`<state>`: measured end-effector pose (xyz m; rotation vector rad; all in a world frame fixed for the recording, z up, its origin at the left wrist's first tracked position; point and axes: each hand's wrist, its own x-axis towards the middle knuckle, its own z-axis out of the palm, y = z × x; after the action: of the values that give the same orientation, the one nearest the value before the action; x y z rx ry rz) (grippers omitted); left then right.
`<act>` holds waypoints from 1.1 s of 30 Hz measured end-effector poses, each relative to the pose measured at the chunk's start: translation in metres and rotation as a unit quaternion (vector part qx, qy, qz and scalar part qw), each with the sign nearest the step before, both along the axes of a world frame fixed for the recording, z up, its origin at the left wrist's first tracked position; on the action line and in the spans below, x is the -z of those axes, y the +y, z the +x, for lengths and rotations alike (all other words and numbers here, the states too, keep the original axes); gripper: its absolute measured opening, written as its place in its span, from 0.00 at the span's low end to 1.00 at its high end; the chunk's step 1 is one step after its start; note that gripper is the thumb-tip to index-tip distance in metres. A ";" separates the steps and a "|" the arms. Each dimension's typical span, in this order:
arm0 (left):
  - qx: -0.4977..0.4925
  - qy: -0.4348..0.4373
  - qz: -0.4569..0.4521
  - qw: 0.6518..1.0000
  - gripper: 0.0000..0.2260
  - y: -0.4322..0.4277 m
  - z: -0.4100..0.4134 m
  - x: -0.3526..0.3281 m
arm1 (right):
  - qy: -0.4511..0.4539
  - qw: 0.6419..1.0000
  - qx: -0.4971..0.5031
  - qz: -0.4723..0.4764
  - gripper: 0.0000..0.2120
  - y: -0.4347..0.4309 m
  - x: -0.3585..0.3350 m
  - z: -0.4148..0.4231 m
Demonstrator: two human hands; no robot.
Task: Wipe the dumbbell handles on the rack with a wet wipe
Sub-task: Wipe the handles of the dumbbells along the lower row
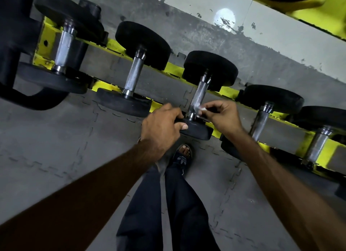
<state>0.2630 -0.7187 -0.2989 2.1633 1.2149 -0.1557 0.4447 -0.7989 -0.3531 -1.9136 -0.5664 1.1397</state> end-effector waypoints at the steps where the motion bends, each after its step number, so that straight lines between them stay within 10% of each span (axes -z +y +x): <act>1: 0.002 0.003 -0.003 1.000 0.10 0.001 0.000 0.000 | -0.048 0.998 -0.002 0.030 0.08 0.003 0.001 0.001; 11: -0.003 -0.010 -0.002 1.000 0.09 -0.001 -0.002 0.000 | -0.278 0.949 -0.130 0.076 0.15 0.011 0.014 0.002; 17: -0.006 -0.017 0.008 1.000 0.10 -0.001 -0.003 0.002 | -0.347 0.833 -0.422 0.088 0.10 0.023 0.012 0.017; 22: 0.001 -0.031 0.008 0.999 0.11 -0.005 -0.007 0.006 | -0.405 0.842 -0.356 0.012 0.09 0.049 0.000 0.019; 28: 0.009 -0.034 0.006 0.999 0.11 -0.003 -0.006 0.002 | -0.408 0.651 -0.639 -0.038 0.10 0.056 -0.026 -0.001; 33: 0.007 -0.036 0.002 0.999 0.11 -0.003 -0.007 0.004 | -0.466 0.656 -0.583 -0.112 0.10 0.097 -0.018 0.016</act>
<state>0.2563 -0.7217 -0.3025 2.1630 1.1609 -0.0816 0.4604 -0.7016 -0.3346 -2.2312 -2.6128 0.7413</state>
